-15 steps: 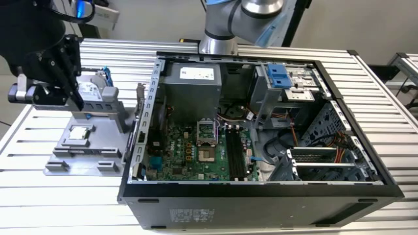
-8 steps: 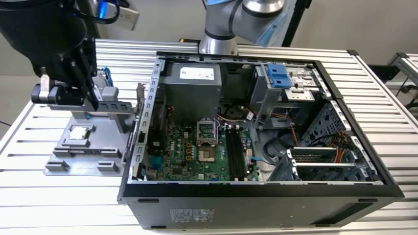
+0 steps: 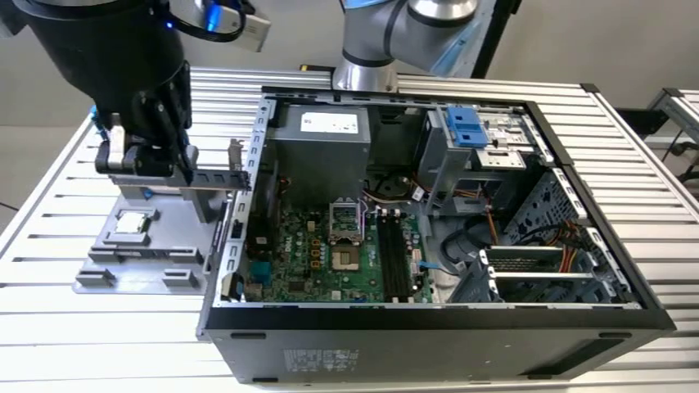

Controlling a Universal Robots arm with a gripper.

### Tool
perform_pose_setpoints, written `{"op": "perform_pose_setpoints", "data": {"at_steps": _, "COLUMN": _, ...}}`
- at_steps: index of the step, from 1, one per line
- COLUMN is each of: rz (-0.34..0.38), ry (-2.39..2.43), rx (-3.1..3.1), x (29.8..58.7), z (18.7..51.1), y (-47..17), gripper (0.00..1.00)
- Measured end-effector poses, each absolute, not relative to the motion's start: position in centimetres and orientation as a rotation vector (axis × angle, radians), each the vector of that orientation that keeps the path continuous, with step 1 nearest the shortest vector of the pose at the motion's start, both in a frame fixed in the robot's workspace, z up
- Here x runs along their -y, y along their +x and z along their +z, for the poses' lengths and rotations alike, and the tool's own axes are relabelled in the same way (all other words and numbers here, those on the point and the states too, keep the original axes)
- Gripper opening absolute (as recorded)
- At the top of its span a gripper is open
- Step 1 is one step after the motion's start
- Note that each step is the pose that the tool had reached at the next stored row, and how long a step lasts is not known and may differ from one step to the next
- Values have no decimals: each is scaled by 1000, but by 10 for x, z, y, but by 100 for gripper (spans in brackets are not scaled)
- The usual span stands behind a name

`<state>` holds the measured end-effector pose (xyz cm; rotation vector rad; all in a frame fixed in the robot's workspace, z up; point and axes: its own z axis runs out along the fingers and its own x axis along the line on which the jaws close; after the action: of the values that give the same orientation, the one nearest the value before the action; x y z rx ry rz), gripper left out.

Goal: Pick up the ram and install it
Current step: 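Pick up the ram and move it above insertion slot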

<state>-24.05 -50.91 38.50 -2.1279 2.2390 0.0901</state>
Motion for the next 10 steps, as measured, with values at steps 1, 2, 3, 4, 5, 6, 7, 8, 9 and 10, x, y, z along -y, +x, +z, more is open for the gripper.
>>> {"op": "perform_pose_setpoints", "data": {"at_steps": 1, "rz": 90, "ry": -2128, "rx": -2239, "x": 509, "z": 385, "y": -237, "gripper": 0}}
{"op": "perform_pose_setpoints", "data": {"at_steps": 2, "rz": 90, "ry": -2129, "rx": -2238, "x": 509, "z": 385, "y": -234, "gripper": 0}}
{"op": "perform_pose_setpoints", "data": {"at_steps": 3, "rz": 90, "ry": -2129, "rx": -2238, "x": 509, "z": 385, "y": -231, "gripper": 0}}
{"op": "perform_pose_setpoints", "data": {"at_steps": 4, "rz": 90, "ry": -2129, "rx": -2238, "x": 509, "z": 385, "y": -227, "gripper": 0}}
{"op": "perform_pose_setpoints", "data": {"at_steps": 5, "rz": 90, "ry": -2130, "rx": -2238, "x": 509, "z": 385, "y": -223, "gripper": 0}}
{"op": "perform_pose_setpoints", "data": {"at_steps": 6, "rz": 90, "ry": -2130, "rx": -2237, "x": 509, "z": 385, "y": -220, "gripper": 0}}
{"op": "perform_pose_setpoints", "data": {"at_steps": 7, "rz": 90, "ry": -2130, "rx": -2237, "x": 509, "z": 385, "y": -217, "gripper": 0}}
{"op": "perform_pose_setpoints", "data": {"at_steps": 8, "rz": 90, "ry": -2130, "rx": -2237, "x": 509, "z": 385, "y": -214, "gripper": 0}}
{"op": "perform_pose_setpoints", "data": {"at_steps": 9, "rz": 90, "ry": -2130, "rx": -2237, "x": 509, "z": 385, "y": -211, "gripper": 0}}
{"op": "perform_pose_setpoints", "data": {"at_steps": 10, "rz": 90, "ry": -2131, "rx": -2236, "x": 509, "z": 385, "y": -208, "gripper": 0}}
